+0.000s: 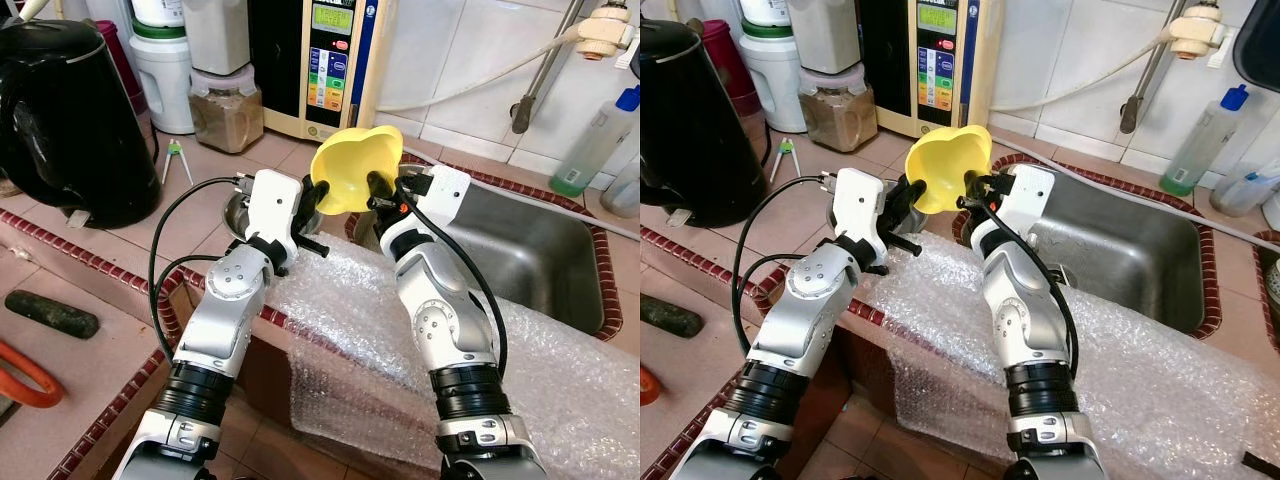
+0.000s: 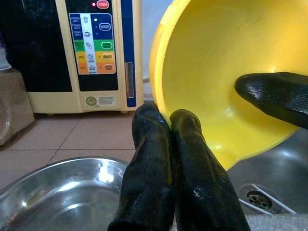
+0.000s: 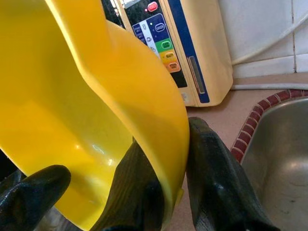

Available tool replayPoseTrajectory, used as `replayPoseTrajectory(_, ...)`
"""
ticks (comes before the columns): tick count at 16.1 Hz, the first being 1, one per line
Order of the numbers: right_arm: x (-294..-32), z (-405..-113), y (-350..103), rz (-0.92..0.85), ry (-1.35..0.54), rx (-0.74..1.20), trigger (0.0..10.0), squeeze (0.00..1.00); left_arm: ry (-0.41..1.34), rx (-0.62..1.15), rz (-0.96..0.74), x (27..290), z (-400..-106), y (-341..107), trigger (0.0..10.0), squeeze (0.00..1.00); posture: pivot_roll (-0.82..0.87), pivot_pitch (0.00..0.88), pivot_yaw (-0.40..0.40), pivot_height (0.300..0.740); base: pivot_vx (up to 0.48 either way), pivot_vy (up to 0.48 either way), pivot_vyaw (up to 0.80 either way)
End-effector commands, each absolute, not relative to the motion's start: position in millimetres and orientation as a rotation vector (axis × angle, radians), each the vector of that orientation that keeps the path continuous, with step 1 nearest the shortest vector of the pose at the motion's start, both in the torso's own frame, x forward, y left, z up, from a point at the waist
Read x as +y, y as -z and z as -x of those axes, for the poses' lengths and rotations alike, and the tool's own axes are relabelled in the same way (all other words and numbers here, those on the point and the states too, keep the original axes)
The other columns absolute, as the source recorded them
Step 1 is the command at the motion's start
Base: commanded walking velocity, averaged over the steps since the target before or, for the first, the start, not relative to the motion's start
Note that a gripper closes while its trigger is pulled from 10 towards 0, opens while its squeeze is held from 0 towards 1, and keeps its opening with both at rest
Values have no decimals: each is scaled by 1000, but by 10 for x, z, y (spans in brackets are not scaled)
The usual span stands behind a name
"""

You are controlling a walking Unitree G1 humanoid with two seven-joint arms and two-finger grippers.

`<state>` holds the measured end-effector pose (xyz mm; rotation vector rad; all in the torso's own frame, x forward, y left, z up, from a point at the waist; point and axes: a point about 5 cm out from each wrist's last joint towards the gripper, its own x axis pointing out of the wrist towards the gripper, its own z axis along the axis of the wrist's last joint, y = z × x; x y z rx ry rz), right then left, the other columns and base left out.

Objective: Kitchen organization

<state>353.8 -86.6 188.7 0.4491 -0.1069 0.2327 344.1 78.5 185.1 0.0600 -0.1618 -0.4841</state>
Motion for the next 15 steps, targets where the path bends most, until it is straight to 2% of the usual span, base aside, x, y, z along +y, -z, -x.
replayPoseTrajectory(1,-909,-3557,-1879,-447,-205,-104,0,0,464,-159,-57,837,-3463,-1864,6392,0,45,0,-48,740,0,0,0)
replayPoseTrajectory(2,-981,-3562,-1842,-421,-155,-98,0,0,483,-132,-34,818,-3455,-1816,10000,976,46,0,-49,740,0,0,0)
replayPoseTrajectory(5,-1335,-3574,-1716,-387,37,-77,0,0,546,-65,-24,737,-3420,-1713,10000,1000,49,10,-50,740,0,0,0)
replayPoseTrajectory(10,-1730,-3602,-1583,-344,211,-43,0,0,687,14,-26,669,-3280,-1596,10000,1000,58,27,-45,740,0,0,0)
replayPoseTrajectory(11,-1815,-3613,-1530,-254,253,-11,0,0,726,40,-43,668,-3256,-1562,10000,1000,54,32,-40,740,0,0,0)
replayPoseTrajectory(15,-2096,-3582,-1175,-261,386,145,0,0,797,103,-92,662,-3214,-1482,10000,1000,50,40,-28,740,0,0,0)
